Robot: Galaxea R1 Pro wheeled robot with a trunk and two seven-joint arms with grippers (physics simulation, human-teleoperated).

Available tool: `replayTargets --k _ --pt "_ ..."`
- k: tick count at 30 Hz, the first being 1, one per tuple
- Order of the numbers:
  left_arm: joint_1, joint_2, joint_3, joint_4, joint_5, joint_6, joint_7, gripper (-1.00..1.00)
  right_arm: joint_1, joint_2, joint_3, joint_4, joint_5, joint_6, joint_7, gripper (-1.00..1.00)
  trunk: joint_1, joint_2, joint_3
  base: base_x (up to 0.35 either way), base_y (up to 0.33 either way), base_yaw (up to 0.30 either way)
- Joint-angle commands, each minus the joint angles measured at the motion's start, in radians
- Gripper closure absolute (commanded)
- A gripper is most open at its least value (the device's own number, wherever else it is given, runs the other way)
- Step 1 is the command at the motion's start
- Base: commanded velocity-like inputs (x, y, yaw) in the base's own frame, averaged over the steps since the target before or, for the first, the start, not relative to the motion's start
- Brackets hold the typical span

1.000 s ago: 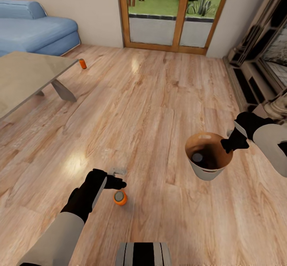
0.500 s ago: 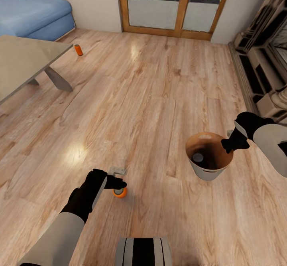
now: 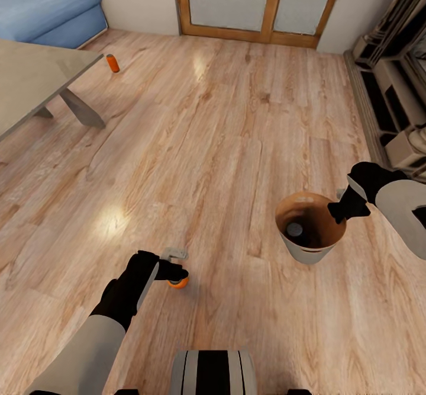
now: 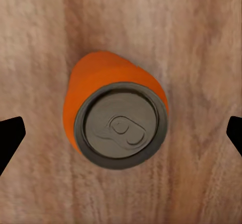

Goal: Put the three can of soda from the living room inside the tash can in the kitchen.

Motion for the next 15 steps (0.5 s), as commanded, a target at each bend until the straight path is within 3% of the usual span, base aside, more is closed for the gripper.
replayTargets --k 1,8,15 --pt "0.000 0.000 0.000 0.000 0.000 0.000 0.000 -1.00 -0.002 0.000 0.004 0.001 -0.006 0.001 0.005 1.00 0.000 0.000 -0.001 0.000 0.000 0.000" --pt "0.000 0.001 0.000 -0.010 0.000 -0.002 -0.001 -1.00 -0.006 0.002 0.030 0.001 -0.006 0.001 0.005 1.00 0.000 0.000 -0.005 0.000 0.000 0.000" --pt "0.000 0.002 0.000 -0.011 0.000 -0.002 -0.001 -1.00 -0.006 0.000 0.036 0.001 -0.006 0.001 0.005 1.00 0.000 0.000 -0.005 0.150 0.057 0.000"
